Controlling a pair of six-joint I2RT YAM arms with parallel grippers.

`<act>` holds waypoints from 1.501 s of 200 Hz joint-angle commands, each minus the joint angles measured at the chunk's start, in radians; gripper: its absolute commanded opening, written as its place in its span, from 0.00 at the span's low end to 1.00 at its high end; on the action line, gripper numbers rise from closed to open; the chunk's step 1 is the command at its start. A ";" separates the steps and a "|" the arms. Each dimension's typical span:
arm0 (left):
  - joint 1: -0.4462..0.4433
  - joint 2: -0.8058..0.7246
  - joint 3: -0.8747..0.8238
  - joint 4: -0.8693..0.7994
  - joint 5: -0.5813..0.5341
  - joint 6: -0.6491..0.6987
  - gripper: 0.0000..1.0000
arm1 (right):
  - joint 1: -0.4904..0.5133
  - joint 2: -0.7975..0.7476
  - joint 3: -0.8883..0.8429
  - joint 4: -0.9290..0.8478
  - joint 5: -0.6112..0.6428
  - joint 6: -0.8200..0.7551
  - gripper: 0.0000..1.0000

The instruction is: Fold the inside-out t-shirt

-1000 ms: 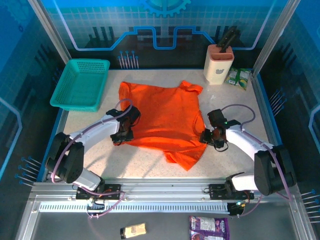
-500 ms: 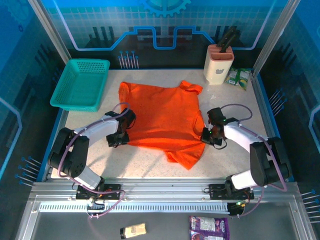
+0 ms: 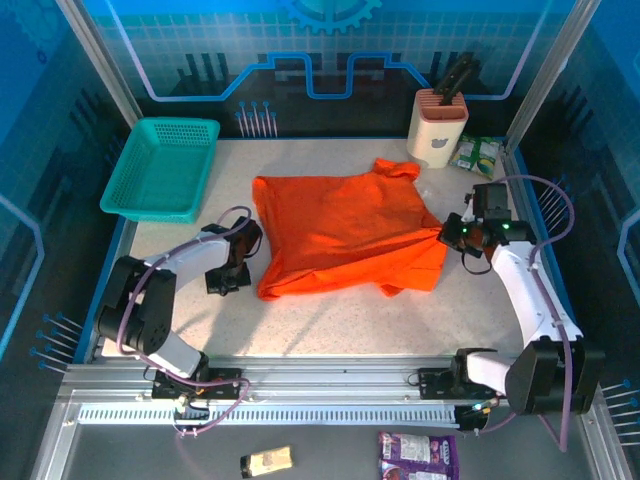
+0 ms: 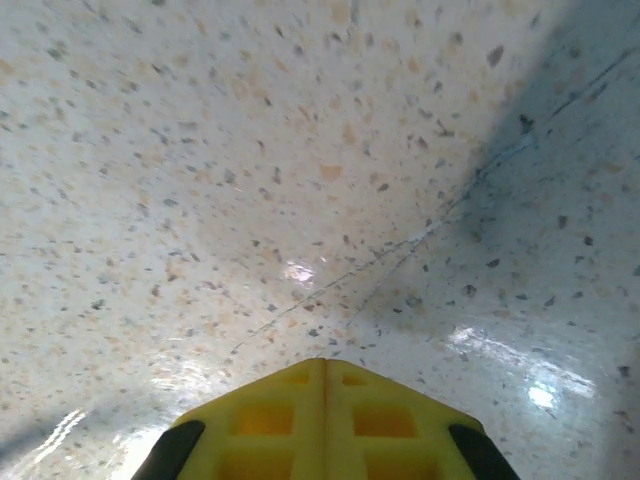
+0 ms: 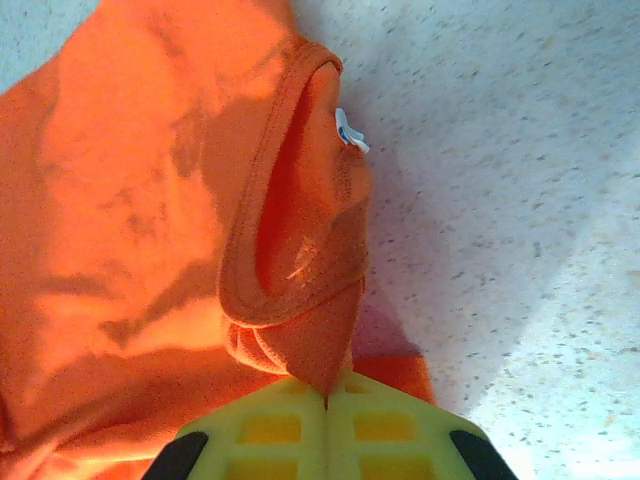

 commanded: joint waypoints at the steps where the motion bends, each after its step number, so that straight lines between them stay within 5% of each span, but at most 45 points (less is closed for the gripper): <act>1: 0.031 -0.078 0.084 -0.023 -0.019 0.055 0.00 | -0.041 -0.019 0.036 -0.070 -0.026 -0.041 0.00; 29: 0.010 -0.142 0.197 -0.052 0.084 0.075 0.08 | -0.044 -0.018 0.021 -0.069 -0.108 -0.032 0.00; 60: -0.191 -0.121 0.291 -0.152 0.047 -0.034 0.23 | -0.033 -0.039 -0.021 -0.055 -0.113 -0.012 0.00; 123: -0.454 0.006 0.185 -0.031 0.139 -0.231 0.15 | -0.026 -0.044 -0.023 -0.062 -0.102 -0.018 0.00; 196: -0.464 0.142 0.142 -0.024 0.036 -0.242 0.28 | -0.025 -0.054 -0.022 -0.075 -0.091 -0.022 0.00; 300: -0.409 0.161 0.145 -0.039 -0.057 -0.214 0.31 | -0.026 -0.073 -0.013 -0.102 -0.068 -0.033 0.00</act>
